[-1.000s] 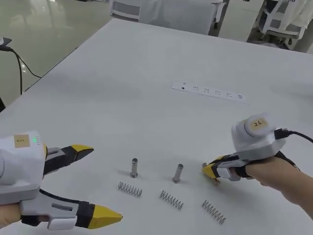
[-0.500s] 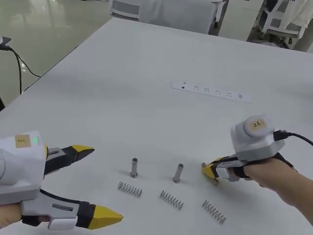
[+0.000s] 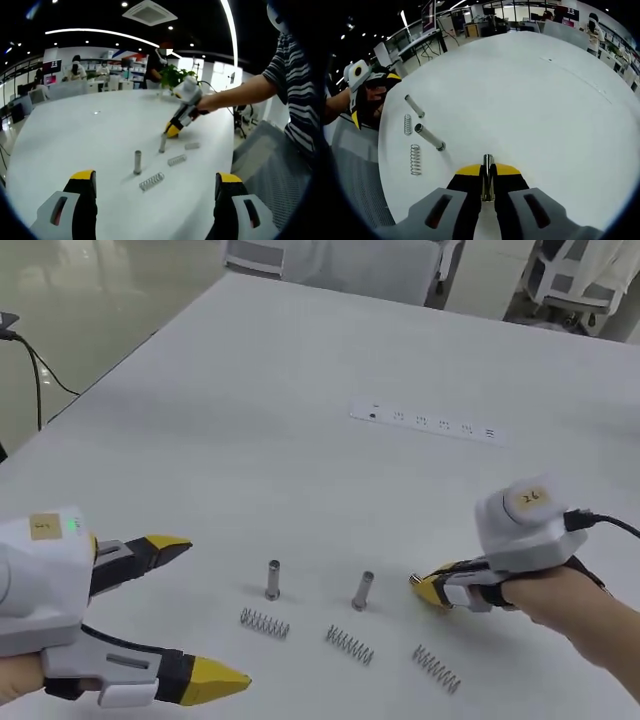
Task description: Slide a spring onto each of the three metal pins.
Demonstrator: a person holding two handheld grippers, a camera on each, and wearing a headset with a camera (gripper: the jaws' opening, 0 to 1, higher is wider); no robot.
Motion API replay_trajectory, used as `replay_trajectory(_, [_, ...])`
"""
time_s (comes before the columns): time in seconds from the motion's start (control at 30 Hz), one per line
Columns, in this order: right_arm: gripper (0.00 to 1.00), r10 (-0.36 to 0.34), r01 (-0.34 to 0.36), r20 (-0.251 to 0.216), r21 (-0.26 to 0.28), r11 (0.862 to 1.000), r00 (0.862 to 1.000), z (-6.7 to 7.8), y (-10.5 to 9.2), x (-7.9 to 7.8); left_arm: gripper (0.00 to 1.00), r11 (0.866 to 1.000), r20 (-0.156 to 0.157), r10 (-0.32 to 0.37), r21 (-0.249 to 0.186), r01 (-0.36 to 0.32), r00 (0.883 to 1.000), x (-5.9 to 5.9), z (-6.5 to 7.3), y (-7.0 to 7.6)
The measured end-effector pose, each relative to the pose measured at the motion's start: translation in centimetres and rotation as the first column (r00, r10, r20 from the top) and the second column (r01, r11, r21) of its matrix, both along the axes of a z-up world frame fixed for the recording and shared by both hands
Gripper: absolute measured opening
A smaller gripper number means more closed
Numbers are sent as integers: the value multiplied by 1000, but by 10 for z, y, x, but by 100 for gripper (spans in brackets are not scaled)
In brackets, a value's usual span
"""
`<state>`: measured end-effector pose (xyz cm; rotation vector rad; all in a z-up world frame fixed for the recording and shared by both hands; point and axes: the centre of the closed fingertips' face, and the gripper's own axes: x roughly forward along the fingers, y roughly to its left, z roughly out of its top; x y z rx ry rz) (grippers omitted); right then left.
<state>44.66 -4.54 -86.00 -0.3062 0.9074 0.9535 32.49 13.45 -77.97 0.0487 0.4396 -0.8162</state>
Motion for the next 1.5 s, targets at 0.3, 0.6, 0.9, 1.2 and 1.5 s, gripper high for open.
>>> replay_trajectory(0.3, [5, 0, 0, 18, 31, 1000, 1000, 6, -6, -9, 96, 1000, 0, 0, -1, 0, 1000, 1, 0, -2])
replay_trajectory(0.6, [5, -30, 27, 38, 86, 996, 999, 15, -11, -14, 96, 1000, 5, -4, 2, 4, 1000, 2, 2, -3])
replay_trajectory(0.9, [5, -31, 23, 65, 126, 992, 997, 23, -11, -19, 96, 1000, 7, 1, 3, -1, 1000, 0, 5, -1])
replay_trajectory(1.2, [5, -31, 17, 93, 153, 988, 995, 31, -9, -20, 96, 1000, 9, -5, 2, 5, 1000, -1, 6, -4])
replay_trajectory(1.5, [5, -30, 13, 106, 157, 988, 994, 30, -8, -21, 96, 1000, 12, 1, 0, -1, 1000, 0, 9, -3])
